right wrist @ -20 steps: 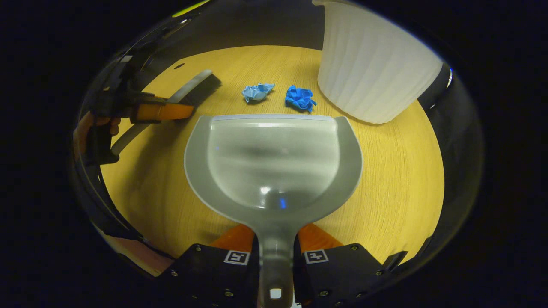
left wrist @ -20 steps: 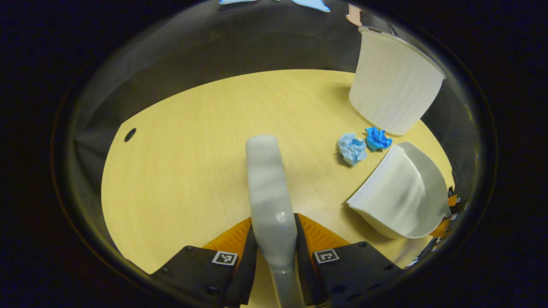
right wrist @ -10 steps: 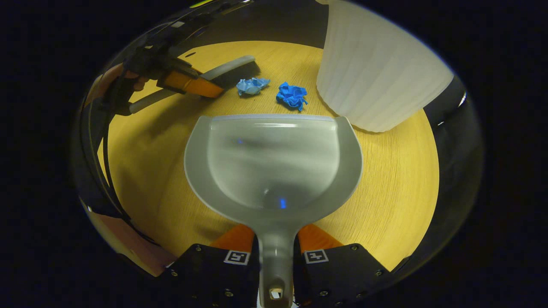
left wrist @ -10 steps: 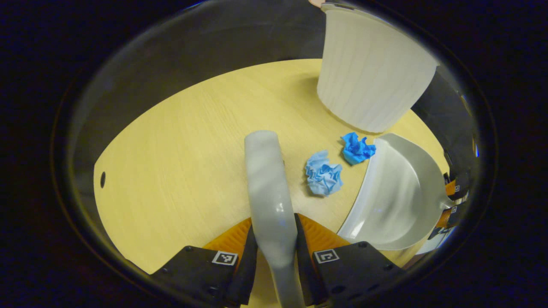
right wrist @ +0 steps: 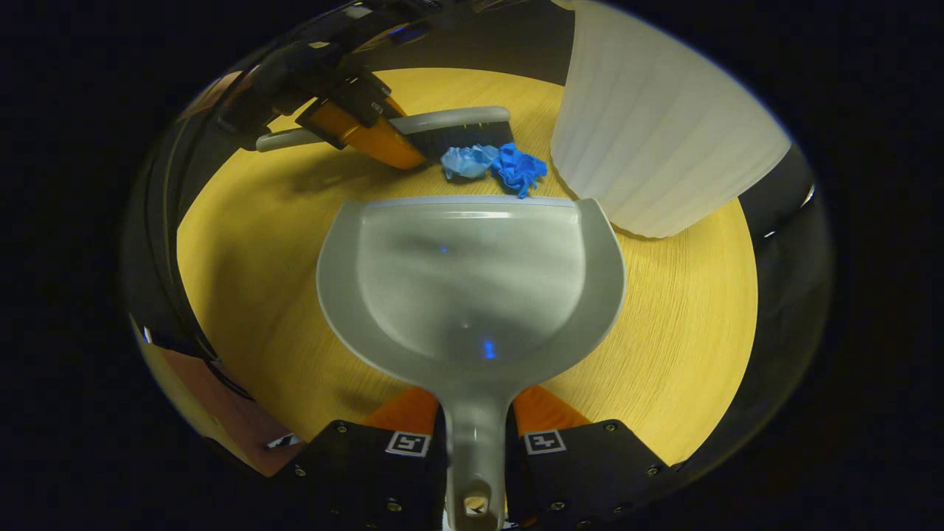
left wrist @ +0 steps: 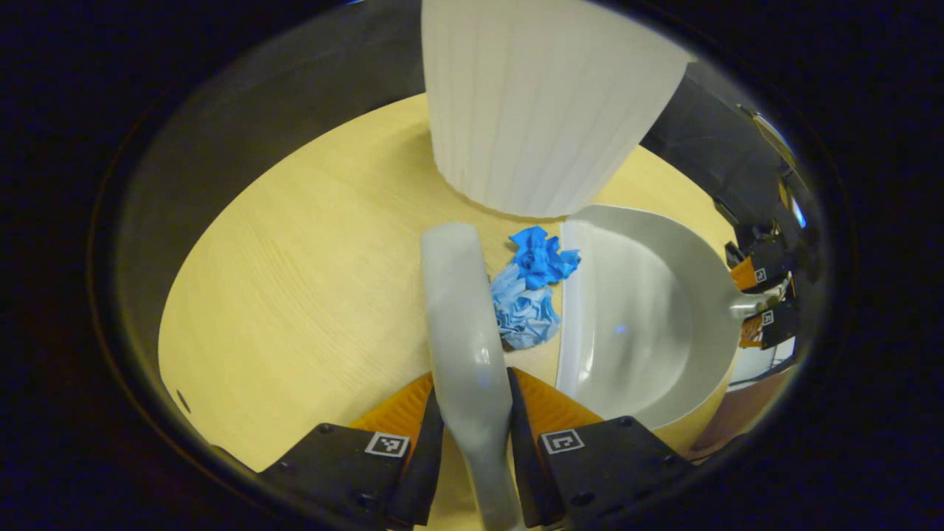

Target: Pick up the small broom and dustpan from the desktop, sweep the trash into the dustpan with the broom, and then empty the trash into the garbage bin.

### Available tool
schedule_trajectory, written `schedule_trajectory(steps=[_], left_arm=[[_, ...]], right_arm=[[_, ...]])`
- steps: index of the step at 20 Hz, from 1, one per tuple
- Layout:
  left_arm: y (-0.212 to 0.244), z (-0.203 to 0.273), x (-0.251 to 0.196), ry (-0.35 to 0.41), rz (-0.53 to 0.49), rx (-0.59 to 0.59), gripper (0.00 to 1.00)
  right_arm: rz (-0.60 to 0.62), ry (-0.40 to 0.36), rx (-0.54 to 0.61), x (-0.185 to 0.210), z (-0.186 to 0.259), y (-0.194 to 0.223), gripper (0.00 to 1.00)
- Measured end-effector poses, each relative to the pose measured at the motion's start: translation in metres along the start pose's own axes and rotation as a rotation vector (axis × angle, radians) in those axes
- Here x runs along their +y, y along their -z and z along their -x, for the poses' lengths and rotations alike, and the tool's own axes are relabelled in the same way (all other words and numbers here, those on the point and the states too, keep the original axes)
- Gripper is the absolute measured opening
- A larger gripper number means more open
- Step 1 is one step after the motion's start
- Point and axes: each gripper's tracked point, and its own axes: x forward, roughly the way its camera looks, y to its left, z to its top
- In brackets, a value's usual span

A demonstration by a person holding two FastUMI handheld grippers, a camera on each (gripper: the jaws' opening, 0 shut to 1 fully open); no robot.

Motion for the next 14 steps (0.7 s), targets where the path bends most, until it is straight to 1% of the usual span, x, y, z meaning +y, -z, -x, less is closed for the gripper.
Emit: schedule_trajectory(steps=[1,2,3,5,6,7,8,9,10,13,14], left_arm=[[-0.004,0.004,-0.001,0.023,-0.016,-0.002,0.53],[-0.009,0.007,-0.004,0.042,-0.028,-0.005,0.53],[-0.013,0.011,-0.006,0.057,-0.033,-0.006,0.52],[-0.017,0.013,-0.019,0.088,-0.03,-0.012,0.51],[-0.018,0.011,-0.028,0.099,-0.026,-0.012,0.53],[-0.018,0.009,-0.037,0.111,-0.022,-0.015,0.51],[-0.018,0.009,-0.049,0.127,-0.019,-0.016,0.53],[-0.016,0.01,-0.058,0.142,-0.015,-0.014,0.51],[-0.014,0.01,-0.065,0.153,-0.014,-0.013,0.51],[-0.013,0.013,-0.072,0.167,-0.005,-0.019,0.51],[-0.014,0.014,-0.074,0.169,0.007,-0.021,0.53]], right_arm=[[0.004,-0.001,-0.002,0.001,0.002,-0.001,0.32],[0.007,-0.003,-0.005,0.001,0.003,-0.004,0.27],[0.008,-0.003,-0.007,0.001,0.004,-0.007,0.31],[0.007,-0.003,-0.015,0.003,0.008,-0.015,0.31],[0.008,-0.005,-0.019,0.003,0.01,-0.017,0.32],[0.007,-0.007,-0.024,0.003,0.012,-0.021,0.32],[0.006,-0.009,-0.03,0.004,0.016,-0.025,0.32],[0.005,-0.01,-0.035,0.002,0.018,-0.03,0.32],[0.002,-0.011,-0.038,-0.001,0.019,-0.034,0.31],[0.005,-0.001,-0.045,-0.008,0.023,-0.044,0.32],[0.004,0.002,-0.046,-0.008,0.022,-0.044,0.32]])
